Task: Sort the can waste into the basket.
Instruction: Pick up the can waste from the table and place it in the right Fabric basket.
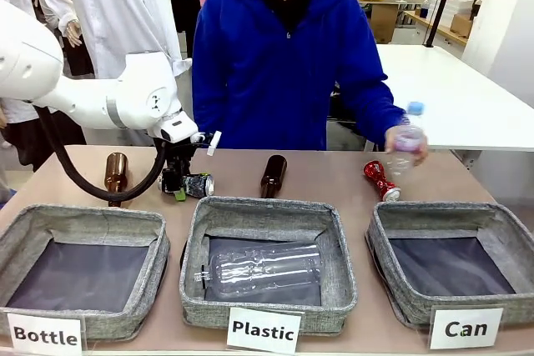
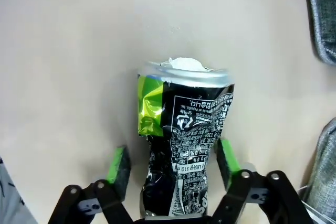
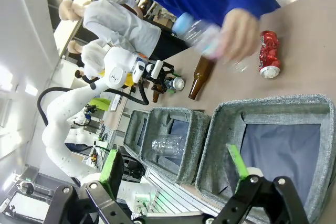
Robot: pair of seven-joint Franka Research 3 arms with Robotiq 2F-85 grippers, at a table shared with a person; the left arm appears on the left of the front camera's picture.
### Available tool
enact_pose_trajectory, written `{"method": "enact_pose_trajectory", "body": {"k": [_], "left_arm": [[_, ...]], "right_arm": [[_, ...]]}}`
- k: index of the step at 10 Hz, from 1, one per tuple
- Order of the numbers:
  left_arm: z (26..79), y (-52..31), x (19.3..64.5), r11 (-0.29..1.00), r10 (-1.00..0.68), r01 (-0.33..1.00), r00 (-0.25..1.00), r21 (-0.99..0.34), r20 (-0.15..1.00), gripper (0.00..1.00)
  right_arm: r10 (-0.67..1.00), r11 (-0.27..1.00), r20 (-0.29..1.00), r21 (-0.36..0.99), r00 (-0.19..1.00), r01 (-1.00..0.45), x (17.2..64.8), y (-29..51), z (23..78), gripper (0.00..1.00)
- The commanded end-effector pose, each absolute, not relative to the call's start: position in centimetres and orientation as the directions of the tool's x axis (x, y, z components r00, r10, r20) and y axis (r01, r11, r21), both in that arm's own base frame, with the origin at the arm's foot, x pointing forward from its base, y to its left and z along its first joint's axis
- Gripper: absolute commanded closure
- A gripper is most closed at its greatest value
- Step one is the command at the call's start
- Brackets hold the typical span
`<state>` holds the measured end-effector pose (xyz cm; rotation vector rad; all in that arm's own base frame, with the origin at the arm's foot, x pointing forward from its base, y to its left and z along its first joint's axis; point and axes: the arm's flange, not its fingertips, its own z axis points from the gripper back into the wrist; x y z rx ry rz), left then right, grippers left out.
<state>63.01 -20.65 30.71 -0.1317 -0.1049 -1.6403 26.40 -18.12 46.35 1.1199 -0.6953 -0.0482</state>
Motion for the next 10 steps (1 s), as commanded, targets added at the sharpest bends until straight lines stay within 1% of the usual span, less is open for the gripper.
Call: {"method": "enact_pose_trajectory", "body": {"k": [1,2,4,5,6,7,9,10], "left_arm": [[31.4,-20.3,62.9,-0.055,-0.989,0.998,-0.054,-0.008,0.138,0.83],[31.7,-20.0,62.8,-0.047,-0.989,0.999,-0.046,-0.004,0.138,1.0],[33.4,-18.7,62.1,-0.038,-0.985,0.999,-0.039,0.013,0.168,1.0],[34.9,-17.7,61.5,-0.017,-0.981,0.999,-0.023,0.033,0.191,0.95],[36.7,-16.5,60.6,0.0,-0.975,0.999,-0.012,0.054,0.22,1.0],[38.7,-14.8,59.1,0.012,-0.968,0.997,-0.007,0.073,0.251,1.0],[41.9,-11.7,56.3,0.031,-0.967,0.996,0.009,0.085,0.254,1.0],[43.4,-10.1,54.3,-0.049,-0.962,0.999,-0.052,0.019,0.267,1.0]], "right_arm": [[-0.374,0.451,0.512,0.829,0.773,-0.331,26.7,-18.3,46.5,0.0],[-0.374,0.451,0.512,0.829,0.773,-0.331,26.7,-18.3,46.5,0.0],[-0.374,0.451,0.512,0.829,0.773,-0.331,26.7,-18.3,46.5,0.0],[-0.374,0.451,0.512,0.829,0.773,-0.331,26.7,-18.3,46.5,0.0],[-0.374,0.451,0.512,0.829,0.773,-0.331,26.7,-18.3,46.5,0.0],[-0.374,0.451,0.512,0.829,0.773,-0.331,26.7,-18.3,46.5,0.0],[-0.374,0.451,0.512,0.829,0.773,-0.331,26.7,-18.3,46.5,0.0],[-0.374,0.451,0.512,0.829,0.773,-0.331,26.7,-18.3,46.5,0.0]]}}
